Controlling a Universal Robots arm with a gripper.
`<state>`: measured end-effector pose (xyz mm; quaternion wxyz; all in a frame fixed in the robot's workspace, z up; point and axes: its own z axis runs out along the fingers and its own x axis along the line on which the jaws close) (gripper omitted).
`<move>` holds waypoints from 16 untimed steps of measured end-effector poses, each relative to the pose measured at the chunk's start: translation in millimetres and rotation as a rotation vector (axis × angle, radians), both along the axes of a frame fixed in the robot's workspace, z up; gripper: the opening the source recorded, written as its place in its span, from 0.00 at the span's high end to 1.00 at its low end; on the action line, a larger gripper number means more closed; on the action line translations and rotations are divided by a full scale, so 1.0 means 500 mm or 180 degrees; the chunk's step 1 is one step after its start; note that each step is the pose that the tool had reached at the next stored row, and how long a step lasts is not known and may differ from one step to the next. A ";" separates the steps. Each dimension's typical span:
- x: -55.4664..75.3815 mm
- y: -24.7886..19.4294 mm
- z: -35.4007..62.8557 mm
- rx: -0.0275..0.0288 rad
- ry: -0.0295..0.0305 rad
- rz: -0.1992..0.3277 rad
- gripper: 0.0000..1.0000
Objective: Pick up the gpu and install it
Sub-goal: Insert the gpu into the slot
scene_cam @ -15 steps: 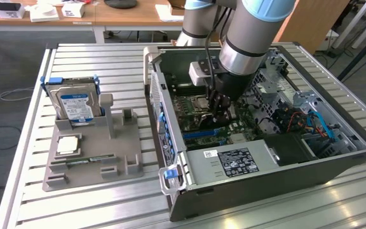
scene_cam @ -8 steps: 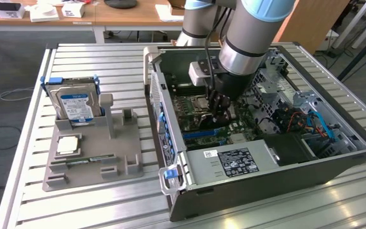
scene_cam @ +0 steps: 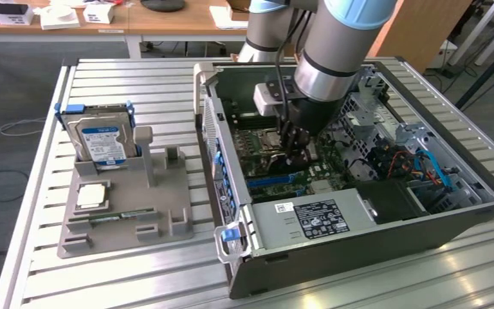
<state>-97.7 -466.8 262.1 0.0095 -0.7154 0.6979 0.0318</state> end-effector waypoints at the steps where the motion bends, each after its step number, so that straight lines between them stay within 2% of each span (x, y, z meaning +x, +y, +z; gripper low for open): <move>1: 0.000 0.0001 0.000 0.0000 0.0000 0.0000 0.73; 16: -0.004 0.0014 -0.005 -0.0001 0.0000 0.0001 0.73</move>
